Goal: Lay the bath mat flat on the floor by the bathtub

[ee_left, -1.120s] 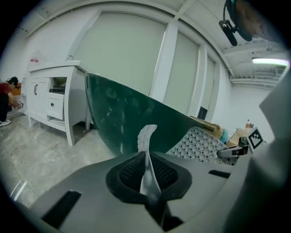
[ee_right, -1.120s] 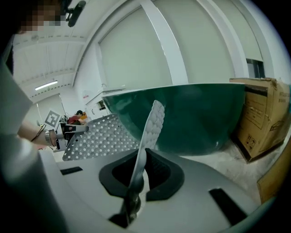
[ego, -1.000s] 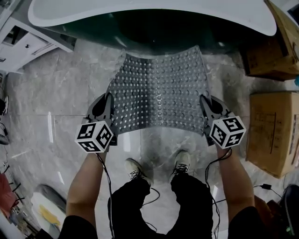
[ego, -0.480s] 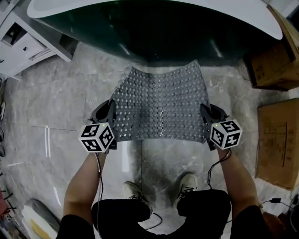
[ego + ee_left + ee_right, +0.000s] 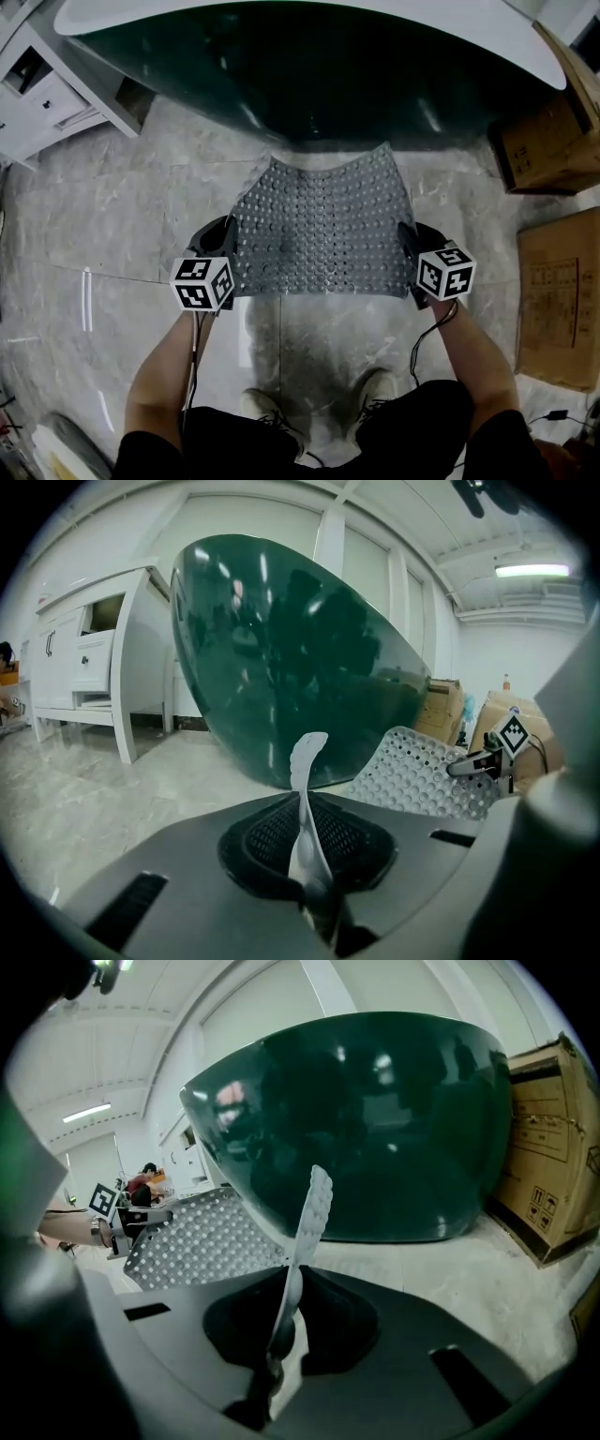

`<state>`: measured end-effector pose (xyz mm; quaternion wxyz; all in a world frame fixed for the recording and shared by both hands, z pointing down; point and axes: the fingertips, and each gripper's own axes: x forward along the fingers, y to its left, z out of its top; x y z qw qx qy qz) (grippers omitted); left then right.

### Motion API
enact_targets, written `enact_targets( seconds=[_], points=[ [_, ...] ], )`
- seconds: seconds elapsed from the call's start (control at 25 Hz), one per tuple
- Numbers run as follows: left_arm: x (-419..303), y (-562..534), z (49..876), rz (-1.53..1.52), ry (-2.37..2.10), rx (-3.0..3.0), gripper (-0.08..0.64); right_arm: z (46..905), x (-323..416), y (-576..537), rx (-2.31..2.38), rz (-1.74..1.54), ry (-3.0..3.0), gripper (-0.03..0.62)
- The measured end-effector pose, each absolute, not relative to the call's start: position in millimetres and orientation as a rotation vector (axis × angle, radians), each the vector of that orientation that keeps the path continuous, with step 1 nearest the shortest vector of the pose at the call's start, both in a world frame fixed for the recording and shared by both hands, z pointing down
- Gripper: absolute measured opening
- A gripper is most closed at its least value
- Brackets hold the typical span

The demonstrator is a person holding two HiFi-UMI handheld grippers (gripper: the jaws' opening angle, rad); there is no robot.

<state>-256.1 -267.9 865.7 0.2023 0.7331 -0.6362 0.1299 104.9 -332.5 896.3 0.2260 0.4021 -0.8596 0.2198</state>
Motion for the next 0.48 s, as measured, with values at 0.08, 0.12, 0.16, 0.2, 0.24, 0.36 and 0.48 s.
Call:
enact_targets(
  seconds=[0.08, 0.12, 0.16, 0.2, 0.24, 0.36, 0.48],
  points=[
    [-258, -268, 874, 0.383, -1.779, 2.042, 0.032, 906, 109, -335, 1.117, 0.618, -2.353, 0.031],
    [-260, -268, 877, 0.391, -1.781, 2.036, 0.032, 910, 112, -337, 1.127, 0.632, -2.344, 0.031],
    [-262, -268, 881, 0.399, -1.783, 2.027, 0.032, 915, 115, -338, 1.139, 0.647, -2.334, 0.031],
    [-264, -267, 885, 0.407, -1.787, 2.016, 0.032, 920, 118, -340, 1.149, 0.662, -2.324, 0.031],
    [-267, -267, 889, 0.415, -1.791, 2.003, 0.032, 925, 120, -342, 1.156, 0.675, -2.315, 0.031],
    [-274, -266, 901, 0.441, -1.803, 1.971, 0.032, 938, 126, -345, 1.176, 0.711, -2.294, 0.031],
    [-274, -268, 912, 0.477, -1.807, 1.963, 0.032, 953, 133, -349, 1.203, 0.75, -2.274, 0.031]
  ],
)
